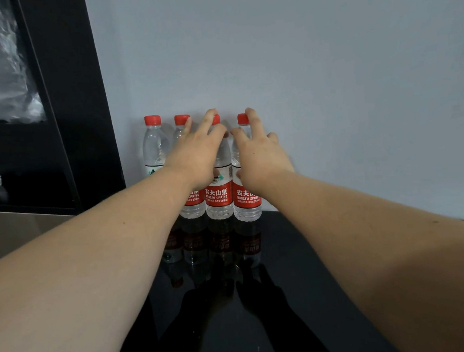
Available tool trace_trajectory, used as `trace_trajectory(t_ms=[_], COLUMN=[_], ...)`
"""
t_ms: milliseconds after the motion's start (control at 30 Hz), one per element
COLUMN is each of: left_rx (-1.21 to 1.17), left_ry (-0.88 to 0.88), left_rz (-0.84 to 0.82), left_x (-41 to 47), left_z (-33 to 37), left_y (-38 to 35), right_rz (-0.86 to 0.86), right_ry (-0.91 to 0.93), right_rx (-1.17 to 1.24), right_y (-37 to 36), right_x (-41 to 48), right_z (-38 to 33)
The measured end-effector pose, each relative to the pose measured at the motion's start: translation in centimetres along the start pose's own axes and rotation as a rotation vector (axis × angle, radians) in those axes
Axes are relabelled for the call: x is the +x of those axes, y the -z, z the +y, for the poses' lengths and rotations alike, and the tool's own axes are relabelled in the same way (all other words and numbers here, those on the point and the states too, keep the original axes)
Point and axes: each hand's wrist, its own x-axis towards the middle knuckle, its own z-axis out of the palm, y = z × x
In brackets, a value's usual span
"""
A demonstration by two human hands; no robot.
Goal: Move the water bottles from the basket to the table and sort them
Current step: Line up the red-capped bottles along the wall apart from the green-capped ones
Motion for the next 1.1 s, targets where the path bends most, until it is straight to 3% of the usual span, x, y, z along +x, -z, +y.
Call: trace_trajectory(t_ms=[433,833,1100], left_rx=[0.010,0.094,0.074], left_ry=[0.101,0.077,0.044], left_rz=[0.005,-0.187,-0.256], left_x=[-1.7,-11.4,-20.5], left_z=[2.1,10.0,17.6], left_y=[2.8,18.0,23.0], right_rz=[-0.056,-0.143,-0.158], right_ry=[-0.036,-0.135,-0.133], right_rx=[0.146,-0.056,-0.121], right_y=[4.9,20.8,28.7], right_x=[-2.2,-12.7,-23.7], right_z=[1.8,-0.3,0.3])
